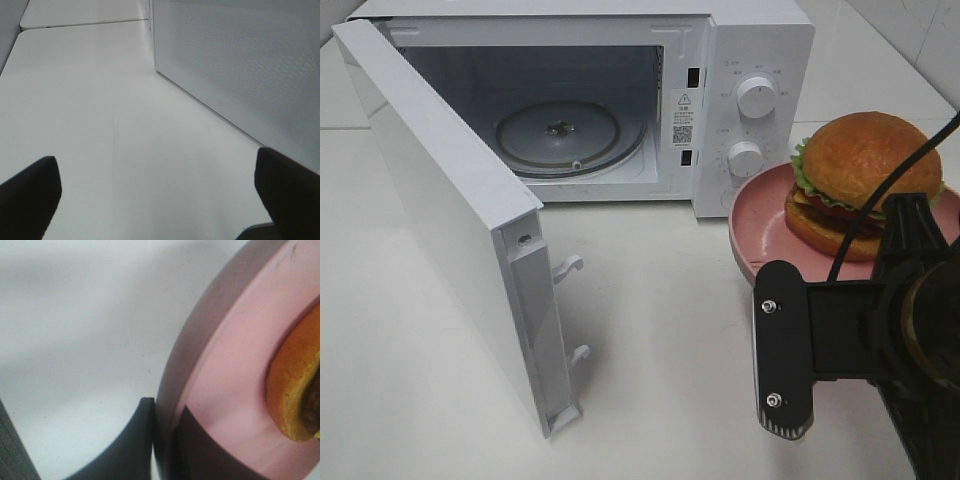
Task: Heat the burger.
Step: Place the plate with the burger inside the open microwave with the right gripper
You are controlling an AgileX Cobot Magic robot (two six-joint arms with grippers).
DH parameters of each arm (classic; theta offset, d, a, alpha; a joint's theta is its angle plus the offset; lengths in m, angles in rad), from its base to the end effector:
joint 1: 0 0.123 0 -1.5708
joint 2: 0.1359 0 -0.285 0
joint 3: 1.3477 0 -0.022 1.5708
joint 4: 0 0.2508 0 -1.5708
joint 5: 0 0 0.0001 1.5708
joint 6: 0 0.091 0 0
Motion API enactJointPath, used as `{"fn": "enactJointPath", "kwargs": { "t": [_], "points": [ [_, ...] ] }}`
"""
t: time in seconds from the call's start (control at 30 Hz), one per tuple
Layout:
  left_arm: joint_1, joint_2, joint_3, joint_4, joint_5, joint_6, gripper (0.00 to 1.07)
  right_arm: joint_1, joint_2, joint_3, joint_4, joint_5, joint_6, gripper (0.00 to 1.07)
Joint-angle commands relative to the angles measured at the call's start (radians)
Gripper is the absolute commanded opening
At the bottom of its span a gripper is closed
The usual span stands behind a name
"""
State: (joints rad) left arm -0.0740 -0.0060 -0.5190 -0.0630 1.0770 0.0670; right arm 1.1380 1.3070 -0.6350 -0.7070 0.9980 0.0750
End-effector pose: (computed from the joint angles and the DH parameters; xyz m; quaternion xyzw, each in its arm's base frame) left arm -0.0091 -0.0044 0.2813 0.0618 0.8483 -0.0333 0.5249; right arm 0.1264 0.1551 0.2099 -0.6387 0.7128 -0.2413 0.1606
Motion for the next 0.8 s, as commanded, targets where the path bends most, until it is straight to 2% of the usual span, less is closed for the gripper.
{"fn": "enactJointPath", "kwargs": {
  "t": [0.03, 0.33, 0.63, 0.8],
  "points": [
    [-0.003, -0.004, 0.003, -0.003, -0.009, 0.001, 0.98, 0.006, -0.005, 0.003, -0.098, -0.029, -0.015, 0.00],
    [-0.003, -0.004, 0.003, -0.003, -0.009, 0.001, 0.98, -0.015, -0.005, 0.004, -0.120, -0.154, -0.075, 0.00],
    [-0.003, -0.004, 0.003, -0.003, -0.009, 0.001, 0.98, -0.147, -0.005, 0.004, -0.122, -0.331, -0.268, 0.00],
    [-0.003, -0.004, 0.003, -0.003, -0.009, 0.001, 0.98, -0.180, -0.005, 0.004, -0.124, -0.406, -0.358, 0.00]
  ]
}}
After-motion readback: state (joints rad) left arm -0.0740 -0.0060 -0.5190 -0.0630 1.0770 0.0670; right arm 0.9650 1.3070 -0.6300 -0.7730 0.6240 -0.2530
